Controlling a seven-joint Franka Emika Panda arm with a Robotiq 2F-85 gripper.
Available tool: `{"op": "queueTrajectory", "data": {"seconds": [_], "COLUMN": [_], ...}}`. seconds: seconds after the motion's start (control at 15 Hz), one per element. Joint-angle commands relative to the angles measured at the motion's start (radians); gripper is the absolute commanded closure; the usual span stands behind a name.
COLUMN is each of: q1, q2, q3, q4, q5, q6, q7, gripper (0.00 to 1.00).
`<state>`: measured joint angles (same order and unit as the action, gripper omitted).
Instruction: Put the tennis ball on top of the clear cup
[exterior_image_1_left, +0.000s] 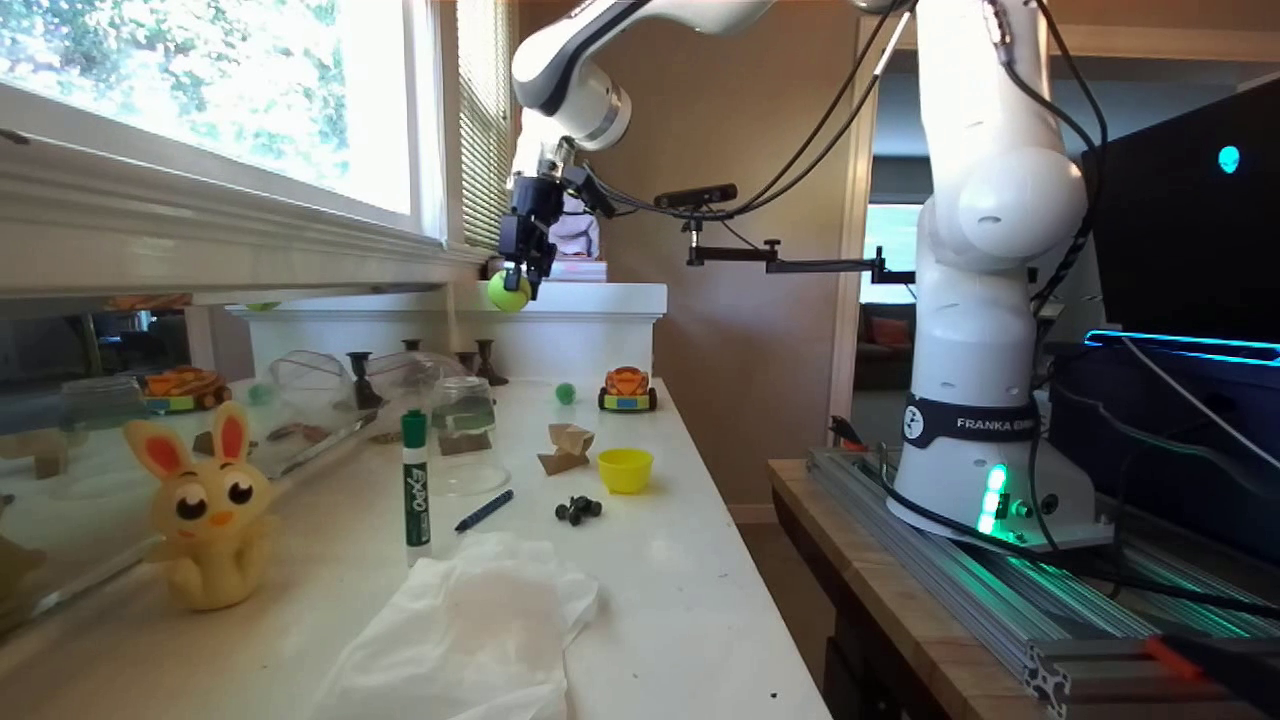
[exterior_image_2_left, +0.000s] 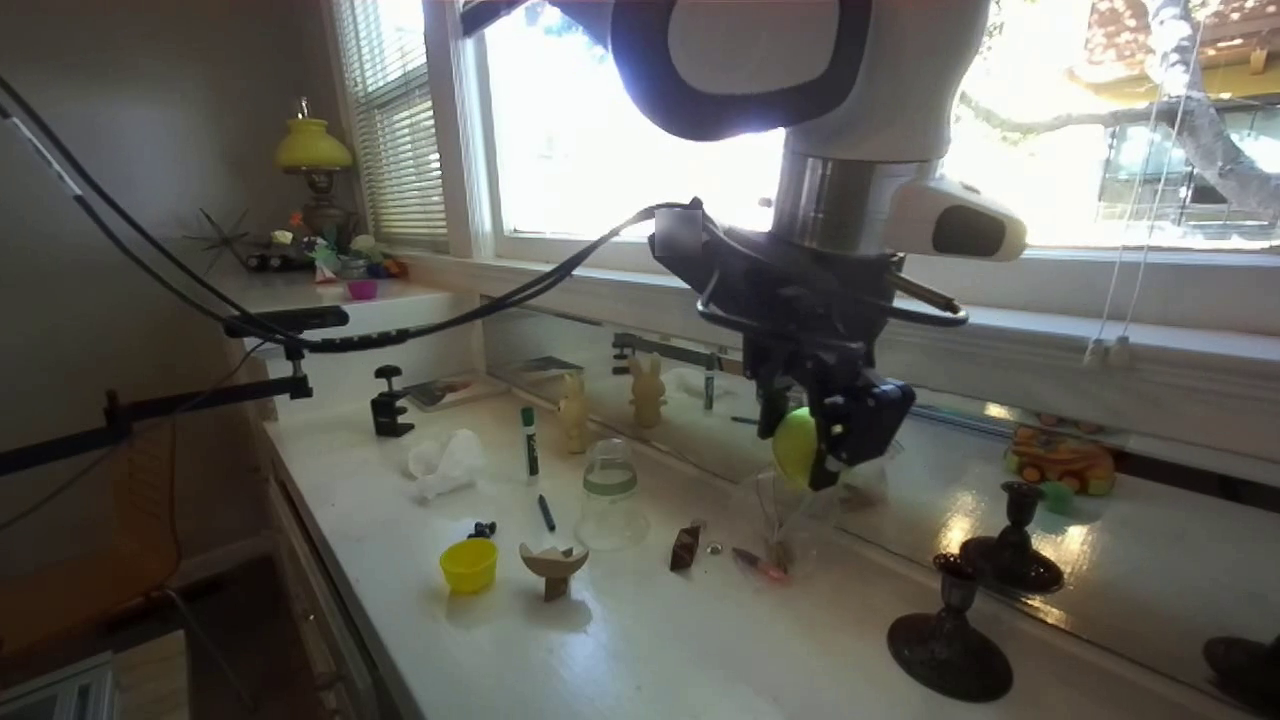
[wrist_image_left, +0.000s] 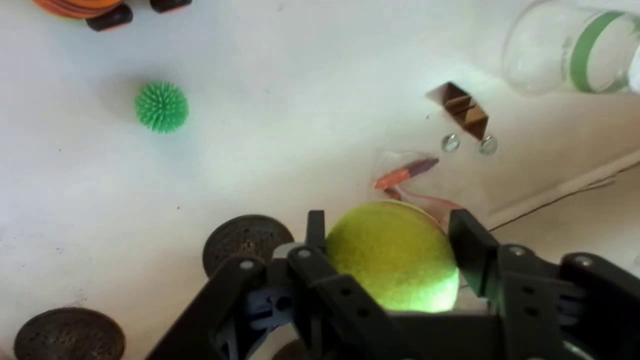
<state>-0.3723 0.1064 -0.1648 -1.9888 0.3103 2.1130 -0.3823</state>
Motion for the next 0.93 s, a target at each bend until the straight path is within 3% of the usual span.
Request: {"op": "queueTrajectory", "data": {"seconds": [0.0, 0.27, 0.87], "q1": [0.052, 0.107, 0.190], "q2": [-0.067, -0.066, -0.035], "q3": [-0.016, -0.002, 0.034], "q4": [-0.029, -0.017, -0.003], "q5": [-0.061, -0.091, -0.082], "q6": [-0.131, -0.205, -0.241], "q7": [-0.022, -0.034, -0.093], "gripper": [0.62, 0.62, 0.62]}}
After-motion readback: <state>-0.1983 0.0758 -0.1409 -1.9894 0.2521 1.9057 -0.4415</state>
